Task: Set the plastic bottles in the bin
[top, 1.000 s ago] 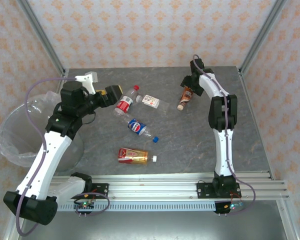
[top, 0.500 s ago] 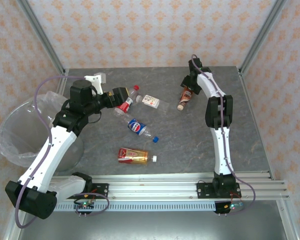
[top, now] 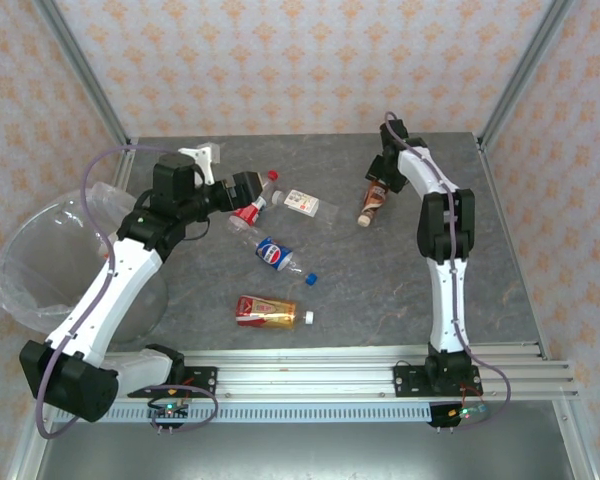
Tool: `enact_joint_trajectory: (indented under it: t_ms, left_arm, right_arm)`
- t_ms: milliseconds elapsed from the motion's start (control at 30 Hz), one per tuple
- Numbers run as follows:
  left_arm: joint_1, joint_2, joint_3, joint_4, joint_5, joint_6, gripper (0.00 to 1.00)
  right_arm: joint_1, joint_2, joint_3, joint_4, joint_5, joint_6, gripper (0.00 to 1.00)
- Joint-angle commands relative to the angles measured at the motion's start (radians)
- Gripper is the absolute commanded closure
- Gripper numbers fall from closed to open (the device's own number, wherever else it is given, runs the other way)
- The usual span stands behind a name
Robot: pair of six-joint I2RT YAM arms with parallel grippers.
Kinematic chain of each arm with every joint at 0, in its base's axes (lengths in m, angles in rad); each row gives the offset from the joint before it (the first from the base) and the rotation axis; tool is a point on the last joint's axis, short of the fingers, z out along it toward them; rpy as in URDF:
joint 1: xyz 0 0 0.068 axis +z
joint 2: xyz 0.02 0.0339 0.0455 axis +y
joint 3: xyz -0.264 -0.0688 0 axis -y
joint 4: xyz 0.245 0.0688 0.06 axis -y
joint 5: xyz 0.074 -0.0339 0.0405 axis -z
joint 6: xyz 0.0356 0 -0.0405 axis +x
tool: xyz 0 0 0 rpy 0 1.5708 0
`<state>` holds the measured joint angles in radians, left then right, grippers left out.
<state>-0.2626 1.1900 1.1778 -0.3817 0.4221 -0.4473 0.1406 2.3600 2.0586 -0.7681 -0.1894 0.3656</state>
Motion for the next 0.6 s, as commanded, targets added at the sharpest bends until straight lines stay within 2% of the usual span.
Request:
enact_joint_trajectory:
  t_ms: [0,300,567]
  left_arm:
    - [-0.014,0.016,0.040,-0.011,-0.058,-0.018,0.00]
    - [-0.051,0.088,0.046,-0.019,-0.120,-0.048,0.00]
    - [-0.152,0.193,0.142,-0.076,-0.131,0.017,0.00]
  right_arm:
    - [0.002,-0.164,-0.108,0.113,-0.012,0.006,0.50]
    - [0.017,-0.483,-0.521,0.342,-0.046,0.053,0.52]
    - [0.070,-0.742,-0.815,0.592,-0.115,0.120,0.53]
